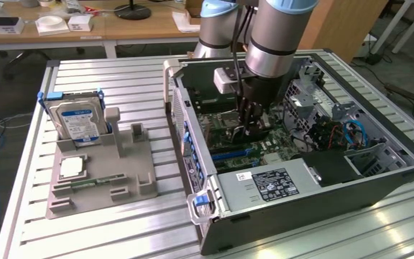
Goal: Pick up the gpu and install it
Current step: 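Insert the gpu into the slot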
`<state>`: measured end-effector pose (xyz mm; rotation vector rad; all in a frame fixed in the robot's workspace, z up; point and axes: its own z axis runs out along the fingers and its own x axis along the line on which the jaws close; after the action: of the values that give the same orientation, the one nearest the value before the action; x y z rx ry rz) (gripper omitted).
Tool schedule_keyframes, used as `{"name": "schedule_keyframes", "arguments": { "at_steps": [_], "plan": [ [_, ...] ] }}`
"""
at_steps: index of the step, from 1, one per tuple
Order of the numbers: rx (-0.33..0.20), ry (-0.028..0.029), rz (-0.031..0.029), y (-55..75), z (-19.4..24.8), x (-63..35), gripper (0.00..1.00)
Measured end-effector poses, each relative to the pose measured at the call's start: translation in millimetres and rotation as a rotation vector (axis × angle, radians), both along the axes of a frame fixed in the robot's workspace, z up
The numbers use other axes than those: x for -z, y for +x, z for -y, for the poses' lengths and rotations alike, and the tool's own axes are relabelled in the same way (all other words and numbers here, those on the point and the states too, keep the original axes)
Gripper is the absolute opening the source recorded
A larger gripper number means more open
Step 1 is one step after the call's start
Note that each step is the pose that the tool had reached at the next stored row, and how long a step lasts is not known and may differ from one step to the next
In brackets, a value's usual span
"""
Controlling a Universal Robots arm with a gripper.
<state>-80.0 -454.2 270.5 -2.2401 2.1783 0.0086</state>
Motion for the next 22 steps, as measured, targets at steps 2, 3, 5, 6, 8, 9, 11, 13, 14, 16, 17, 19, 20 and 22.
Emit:
{"name": "schedule_keyframes", "arguments": {
  "at_steps": [2, 3, 5, 6, 8, 9, 11, 13, 14, 16, 17, 19, 20, 22],
  "plan": [
    [0.0, -0.0001, -0.0001, -0.7, 0.0, 1.4, 0.26],
    [0.0, -0.0001, 0.0, -0.9, 0.0, 2.3, 0.26],
    [-0.001, 0.0, 0.0, -1.1, 0.1, 4.0, 0.26],
    [-0.001, -0.0001, -0.0001, -1.1, 0.2, 4.7, 0.26],
    [-0.001, -0.0002, -0.0001, -1.3, 1.0, 5.7, 0.26],
    [-0.001, -0.0001, -0.0001, -1.3, 1.6, 6.1, 0.26],
    [-0.002, 0.0, 0.0, -1.3, 2.6, 6.8, 0.26],
    [-0.002, 0.0, -0.0001, -1.6, 3.4, 7.4, 0.26],
    [-0.003, 0.0001, 0.0, -1.9, 3.7, 7.7, 0.26],
    [-0.003, 0.0001, 0.0, -3.0, 3.8, 8.3, 0.26],
    [-0.004, 0.0, 0.0, -3.7, 3.8, 8.5, 0.26],
    [-0.004, -0.0001, -0.0001, -5.4, 3.9, 9.0, 0.26],
    [-0.004, -0.0001, -0.0001, -6.2, 3.9, 9.3, 0.26],
    [-0.004, -0.0003, -0.0002, -6.7, 3.9, 9.4, 0.26]
  ]
}}
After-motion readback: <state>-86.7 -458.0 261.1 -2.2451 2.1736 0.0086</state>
